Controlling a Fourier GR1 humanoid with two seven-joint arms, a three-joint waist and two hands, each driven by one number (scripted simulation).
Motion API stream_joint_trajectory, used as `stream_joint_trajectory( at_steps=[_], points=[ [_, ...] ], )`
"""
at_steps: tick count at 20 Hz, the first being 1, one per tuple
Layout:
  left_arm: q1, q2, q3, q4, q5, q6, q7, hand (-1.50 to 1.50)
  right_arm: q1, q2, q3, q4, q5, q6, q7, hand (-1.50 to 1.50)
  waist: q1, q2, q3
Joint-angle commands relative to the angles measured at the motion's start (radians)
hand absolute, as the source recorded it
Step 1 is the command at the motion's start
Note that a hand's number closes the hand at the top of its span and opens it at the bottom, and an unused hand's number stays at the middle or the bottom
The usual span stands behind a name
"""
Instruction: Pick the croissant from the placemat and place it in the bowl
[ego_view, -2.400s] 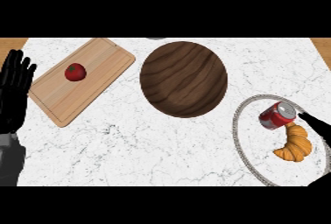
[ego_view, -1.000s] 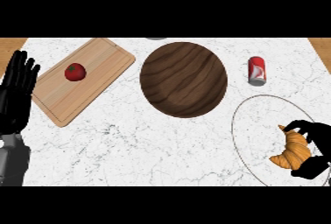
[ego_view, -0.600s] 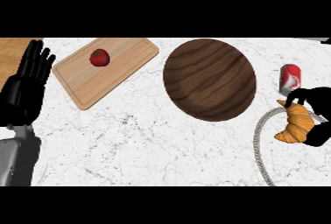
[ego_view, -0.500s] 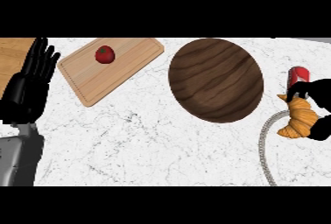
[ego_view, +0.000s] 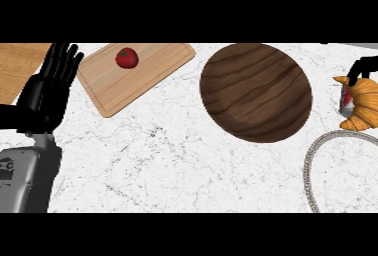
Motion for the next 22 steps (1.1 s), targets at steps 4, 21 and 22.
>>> stream_joint_trajectory(
  at_steps=[4,21,22],
  points=[
    [-0.013,-0.008,-0.007,0.023,-0.013,0.010,-0.003,0.00,-0.168,-0.057,-0.053,0.167,-0.074,-0.005,-0.246,1.50,-0.013,-0.004,-0.003],
    [-0.024,0.001,0.015,0.058,-0.026,0.036,0.005,0.00,-0.483,0.006,-0.009,0.409,-0.380,0.266,-0.412,1.50,-0.061,-0.033,-0.011],
    [-0.016,0.001,0.015,0.049,-0.019,0.033,0.020,0.00,-0.498,-0.008,0.003,0.420,-0.389,0.291,-0.410,1.50,-0.062,-0.039,-0.011]
  ],
)
